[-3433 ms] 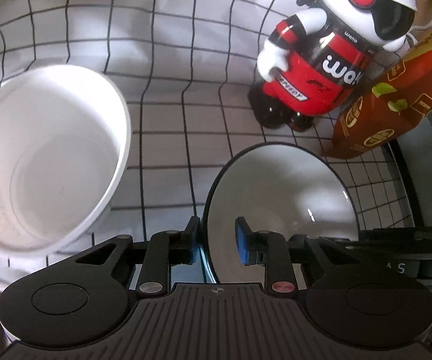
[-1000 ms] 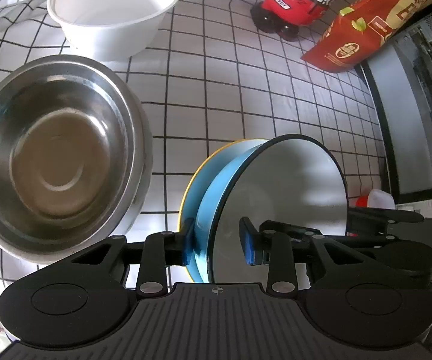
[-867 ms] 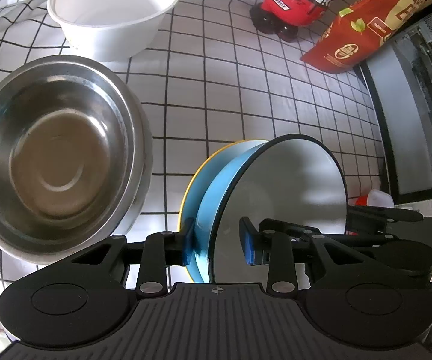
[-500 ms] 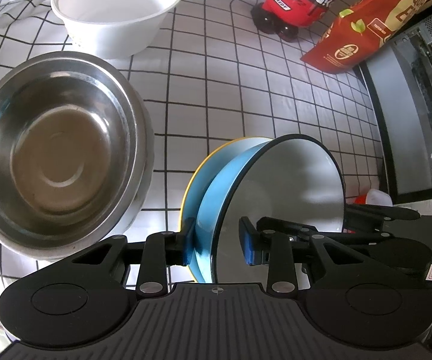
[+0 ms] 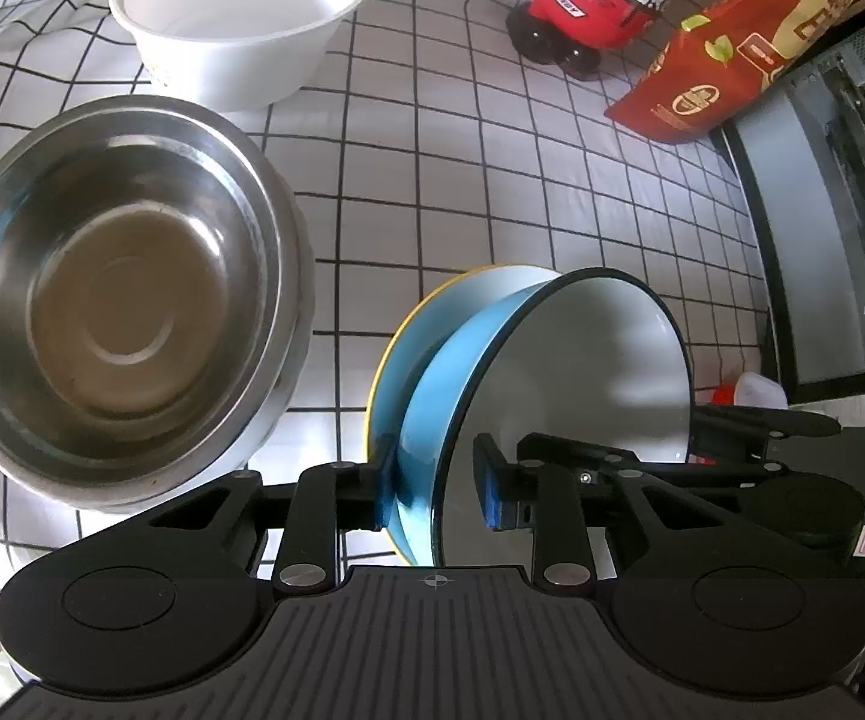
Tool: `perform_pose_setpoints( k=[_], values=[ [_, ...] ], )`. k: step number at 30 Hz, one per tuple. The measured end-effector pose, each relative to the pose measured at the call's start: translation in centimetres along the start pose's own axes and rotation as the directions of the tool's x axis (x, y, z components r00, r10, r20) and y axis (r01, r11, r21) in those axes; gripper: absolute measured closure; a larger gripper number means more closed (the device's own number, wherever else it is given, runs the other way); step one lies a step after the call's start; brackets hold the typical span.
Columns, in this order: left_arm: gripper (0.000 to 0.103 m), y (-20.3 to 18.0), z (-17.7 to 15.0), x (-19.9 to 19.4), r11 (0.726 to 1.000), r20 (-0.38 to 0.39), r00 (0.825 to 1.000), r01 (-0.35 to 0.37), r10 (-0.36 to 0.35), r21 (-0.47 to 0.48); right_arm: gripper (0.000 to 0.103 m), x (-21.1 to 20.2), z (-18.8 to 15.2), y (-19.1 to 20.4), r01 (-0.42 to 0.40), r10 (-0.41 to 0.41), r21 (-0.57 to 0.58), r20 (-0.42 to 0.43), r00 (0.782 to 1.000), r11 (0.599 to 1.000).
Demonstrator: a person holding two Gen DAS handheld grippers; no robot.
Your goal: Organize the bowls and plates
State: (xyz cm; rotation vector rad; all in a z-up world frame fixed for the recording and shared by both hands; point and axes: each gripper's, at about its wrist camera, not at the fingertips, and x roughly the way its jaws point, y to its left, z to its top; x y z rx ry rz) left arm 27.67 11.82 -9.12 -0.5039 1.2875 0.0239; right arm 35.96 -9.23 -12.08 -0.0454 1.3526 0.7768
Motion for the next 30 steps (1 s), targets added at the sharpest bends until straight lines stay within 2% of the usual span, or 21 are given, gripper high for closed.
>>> perform_pose_setpoints(
  k=[10, 14, 19, 22, 26, 28, 30],
  values=[
    [0.077, 0.2, -0.3, -0.4, 0.999, -0.008, 1.000, -0.003, 0.003, 0.036, 0.057, -0.5, -0.3, 0.0, -0.001, 0.001, -0.016, 0.000, 1.000, 1.000],
    [0.078, -0.1, -0.3, -0.9, 0.998, 0.021, 1.000, -0.024, 0.023, 0.058, 0.057, -1.4, -0.3, 0.0, 0.028, -0.027, -0.027, 0.024, 0.999, 0.999],
    [0.079, -0.2, 0.0, -1.5, 0.997, 0.044, 0.998, -0.043, 0.040, 0.070, 0.057, -1.9, -0.1, -0.8, 0.003, -0.002, -0.014, 0.039, 0.999, 1.000],
    [0.079, -0.8, 0.0, -2.6, 0.990, 0.091, 0.994, -0.077, 0.067, 0.114, 0.056, -2.5, -0.2, -0.2, 0.040, -0.036, -0.059, 0.070, 0.997, 0.997],
    [0.079, -1.8, 0.3, -3.2, 0.964, 0.163, 0.976, -0.177, 0.146, 0.198, 0.056, -3.5, -0.3, -0.3, 0.041, -0.033, -0.076, 0.107, 0.994, 0.996],
    [0.079, -1.7, 0.6, -2.7, 0.962, 0.162, 0.975, -0.185, 0.153, 0.202, 0.056, -4.1, -0.4, -0.2, 0.069, -0.057, -0.086, 0.145, 0.988, 0.994],
    [0.073, -1.3, 0.9, -2.0, 0.967, 0.155, 0.978, -0.166, 0.137, 0.195, 0.056, -4.6, -0.7, -0.2, 0.107, -0.090, -0.090, 0.181, 0.979, 0.990]
  ],
)
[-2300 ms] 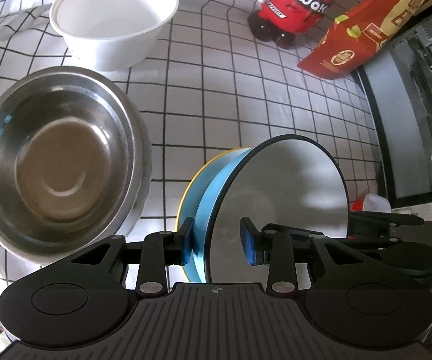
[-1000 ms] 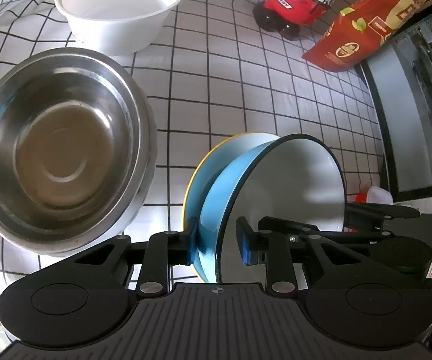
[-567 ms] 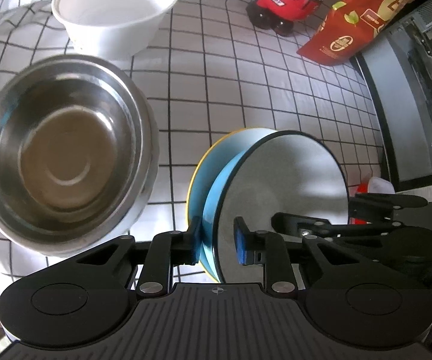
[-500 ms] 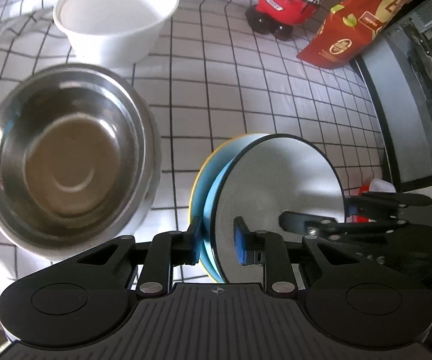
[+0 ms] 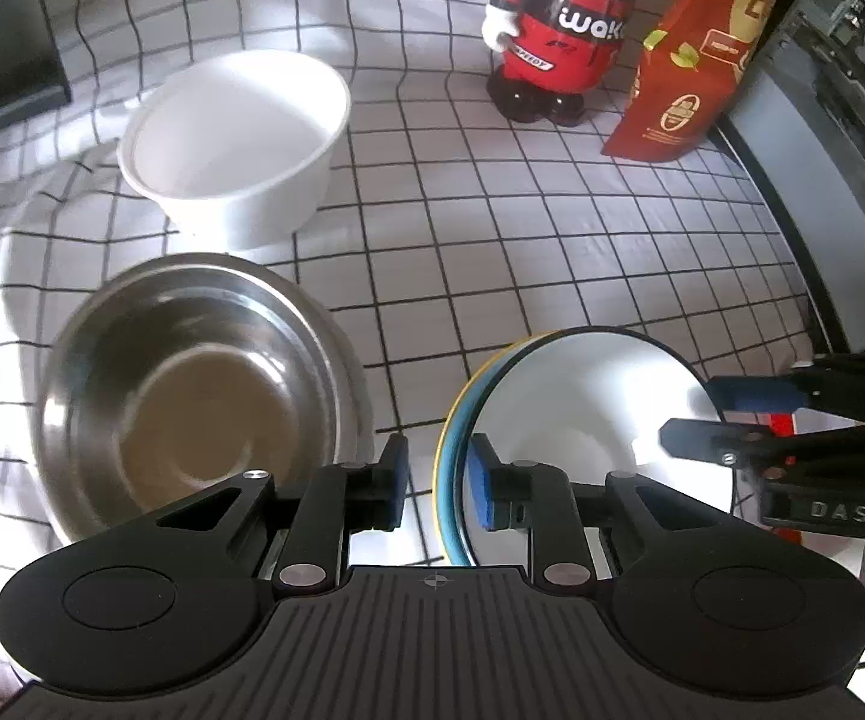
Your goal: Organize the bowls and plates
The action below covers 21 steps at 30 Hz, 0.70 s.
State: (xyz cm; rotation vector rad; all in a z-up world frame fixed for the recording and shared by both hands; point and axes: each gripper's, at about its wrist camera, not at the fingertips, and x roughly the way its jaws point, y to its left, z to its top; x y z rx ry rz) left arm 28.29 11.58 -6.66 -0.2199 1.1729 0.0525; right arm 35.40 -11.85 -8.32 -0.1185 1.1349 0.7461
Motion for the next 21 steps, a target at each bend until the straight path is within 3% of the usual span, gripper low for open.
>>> perform_pose_setpoints(
  k=[3, 5, 10, 14, 21],
  values=[
    [0.064, 0.4, 0.0, 1.0, 1.000, -0.006, 1.000, 0.011, -0.011, -0.003, 0.053, 0.1, -0.4, -0.3, 0.047, -0.047, 0.009, 0.018, 0.999, 0.999],
    [0.062, 0.4, -0.1, 1.4, 1.000, -0.007, 1.000, 0.014, -0.014, 0.001, 0.053, 0.9, -0.9, -0.9, 0.042, -0.041, 0.051, -0.013, 0.999, 0.998],
    [0.060, 0.8, 0.4, 2.8, 0.998, -0.026, 0.998, 0.049, -0.050, -0.028, 0.053, 3.6, -2.5, -2.2, -0.064, 0.088, 0.209, -0.107, 0.990, 0.976],
    [0.065, 1.0, 0.6, 3.9, 0.994, -0.043, 0.995, 0.089, -0.092, -0.066, 0.051, 5.4, -3.2, -2.6, -0.160, 0.215, 0.323, -0.141, 0.966, 0.933],
    [0.067, 1.2, 0.5, 5.3, 0.979, -0.089, 0.982, 0.154, -0.166, -0.131, 0.051, 5.5, -3.4, -2.5, -0.173, 0.224, 0.309, -0.139, 0.965, 0.935]
  ],
)
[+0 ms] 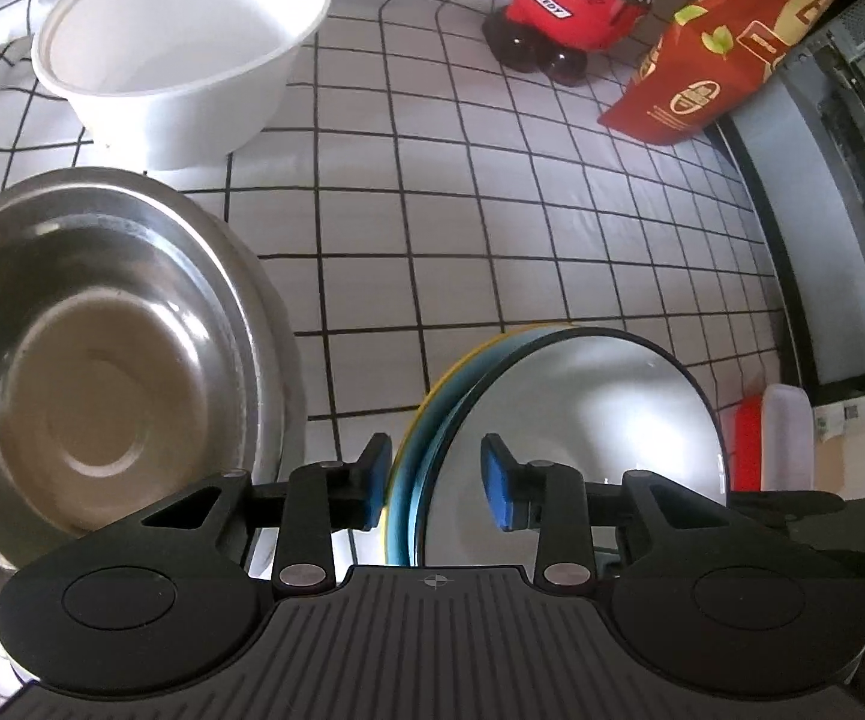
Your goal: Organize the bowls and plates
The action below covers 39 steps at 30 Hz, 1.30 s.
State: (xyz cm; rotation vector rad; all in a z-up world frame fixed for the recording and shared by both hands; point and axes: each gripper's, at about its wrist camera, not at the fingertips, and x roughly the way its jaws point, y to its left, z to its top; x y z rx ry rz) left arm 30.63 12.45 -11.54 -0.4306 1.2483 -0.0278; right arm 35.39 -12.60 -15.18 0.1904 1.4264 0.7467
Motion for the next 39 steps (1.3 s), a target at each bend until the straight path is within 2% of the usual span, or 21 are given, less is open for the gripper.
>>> perform_pose_setpoints(
  k=[3, 10, 23, 26, 31, 39],
  values=[
    [0.065, 0.3, 0.4, 0.2, 0.999, -0.021, 1.000, 0.012, -0.013, -0.043, 0.051, 0.0, 0.7, -0.1, 0.007, -0.007, -0.001, 0.008, 1.000, 1.000],
    [0.065, 0.4, 0.7, 0.3, 0.996, -0.012, 1.000, 0.023, -0.024, -0.083, 0.051, 0.0, 2.8, 0.0, 0.051, -0.050, -0.015, 0.047, 0.998, 0.999],
    [0.066, 0.5, 0.6, 0.2, 0.995, -0.015, 1.000, 0.024, -0.026, -0.101, 0.051, 0.0, 2.8, -0.3, 0.053, -0.052, -0.028, 0.044, 0.998, 0.998],
    [0.069, 0.5, 0.6, 0.2, 0.994, -0.014, 1.000, 0.018, -0.020, -0.108, 0.051, 0.0, 2.9, -0.2, 0.054, -0.053, -0.031, 0.046, 0.998, 0.998],
    [0.073, 0.4, 0.4, -1.1, 0.994, 0.038, 0.999, -0.001, 0.005, -0.106, 0.051, -1.2, 3.0, 0.2, 0.092, -0.085, -0.065, 0.102, 0.991, 0.994],
    [0.075, 0.4, 0.8, -3.1, 0.993, 0.102, 0.995, 0.019, -0.006, -0.120, 0.051, -3.7, 3.6, 0.0, 0.132, -0.117, -0.066, 0.192, 0.974, 0.989]
  ],
)
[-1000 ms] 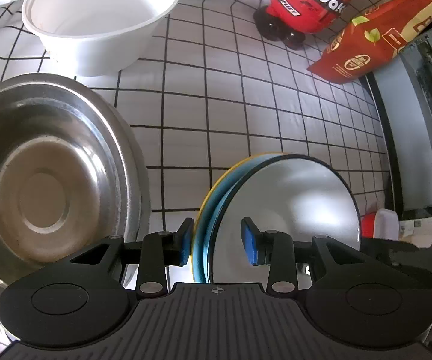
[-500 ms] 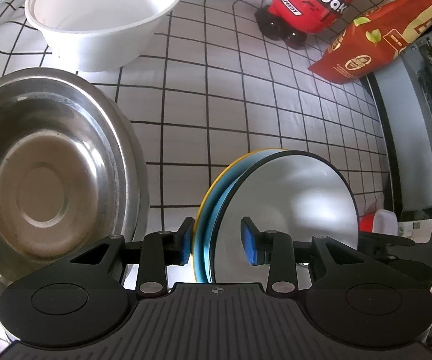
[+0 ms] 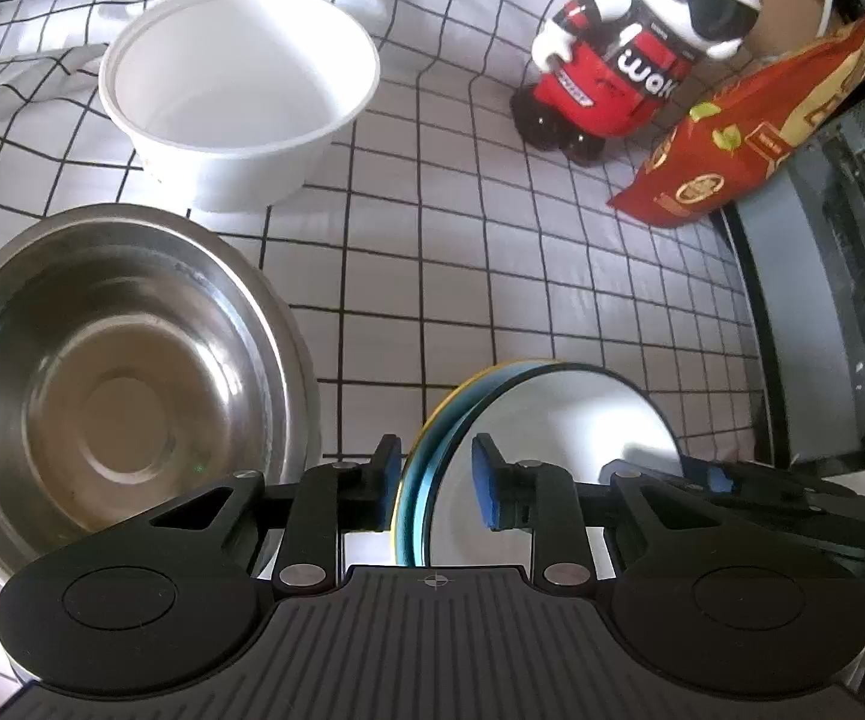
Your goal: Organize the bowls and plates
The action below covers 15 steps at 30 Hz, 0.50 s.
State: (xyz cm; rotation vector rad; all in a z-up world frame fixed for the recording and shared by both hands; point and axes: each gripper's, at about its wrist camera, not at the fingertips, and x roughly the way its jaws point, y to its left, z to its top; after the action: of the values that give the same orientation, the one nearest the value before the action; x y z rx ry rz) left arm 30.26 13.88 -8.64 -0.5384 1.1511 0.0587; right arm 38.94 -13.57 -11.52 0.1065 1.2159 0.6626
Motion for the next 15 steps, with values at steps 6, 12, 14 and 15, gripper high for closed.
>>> perform_pose_setpoints(
  k=[6, 12, 14, 15],
  values=[
    [0.076, 0.0, -0.1, 0.0, 1.000, 0.004, 1.000, -0.002, 0.002, -0.009, 0.062, -1.1, 0.3, -0.7, 0.016, -0.016, 0.010, 0.043, 0.999, 1.000],
    [0.080, 0.0, -0.2, -0.4, 0.999, 0.006, 1.000, 0.026, -0.026, -0.020, 0.069, -1.9, 0.1, 1.0, 0.046, -0.040, -0.065, 0.090, 0.995, 0.997],
    [0.080, -0.1, -0.2, -0.5, 0.999, 0.005, 1.000, 0.031, -0.031, -0.016, 0.070, -2.3, 0.1, 1.4, 0.046, -0.037, -0.089, 0.106, 0.994, 0.995],
    [0.080, -0.2, -0.2, -0.5, 1.000, 0.006, 1.000, 0.028, -0.027, -0.012, 0.073, -2.5, 0.1, 1.5, 0.045, -0.034, -0.099, 0.112, 0.993, 0.994]
  ],
)
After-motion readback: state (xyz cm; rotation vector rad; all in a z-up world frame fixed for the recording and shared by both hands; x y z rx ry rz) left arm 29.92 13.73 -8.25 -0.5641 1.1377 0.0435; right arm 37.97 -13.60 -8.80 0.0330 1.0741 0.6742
